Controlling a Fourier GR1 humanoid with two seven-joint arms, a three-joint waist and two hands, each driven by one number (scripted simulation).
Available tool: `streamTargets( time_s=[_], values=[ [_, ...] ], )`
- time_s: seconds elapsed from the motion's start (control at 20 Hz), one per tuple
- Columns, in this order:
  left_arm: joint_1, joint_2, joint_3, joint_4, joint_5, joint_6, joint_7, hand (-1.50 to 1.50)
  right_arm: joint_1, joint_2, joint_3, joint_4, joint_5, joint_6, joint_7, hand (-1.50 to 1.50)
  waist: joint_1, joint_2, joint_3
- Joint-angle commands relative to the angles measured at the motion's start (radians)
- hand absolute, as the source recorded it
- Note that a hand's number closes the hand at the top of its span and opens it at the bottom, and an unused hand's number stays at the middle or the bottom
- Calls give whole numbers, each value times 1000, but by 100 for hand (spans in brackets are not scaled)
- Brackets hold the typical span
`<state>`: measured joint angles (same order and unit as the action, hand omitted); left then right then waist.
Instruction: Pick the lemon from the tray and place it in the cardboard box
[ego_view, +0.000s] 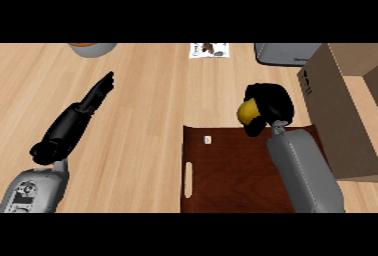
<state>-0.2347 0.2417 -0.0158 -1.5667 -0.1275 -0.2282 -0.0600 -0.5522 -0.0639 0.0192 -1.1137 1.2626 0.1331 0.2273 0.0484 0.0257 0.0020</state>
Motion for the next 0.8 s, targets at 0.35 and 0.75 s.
streamTargets(
  time_s=[0.35,0.75],
  values=[
    [7,-35,-32,43,-45,27,-28,0,-491,-85,-163,388,112,-213,226,150,11,-6,-2],
    [-25,-2,18,29,-2,-5,2,0,-585,-113,-281,361,143,-417,537,150,-19,-16,-2]
  ],
)
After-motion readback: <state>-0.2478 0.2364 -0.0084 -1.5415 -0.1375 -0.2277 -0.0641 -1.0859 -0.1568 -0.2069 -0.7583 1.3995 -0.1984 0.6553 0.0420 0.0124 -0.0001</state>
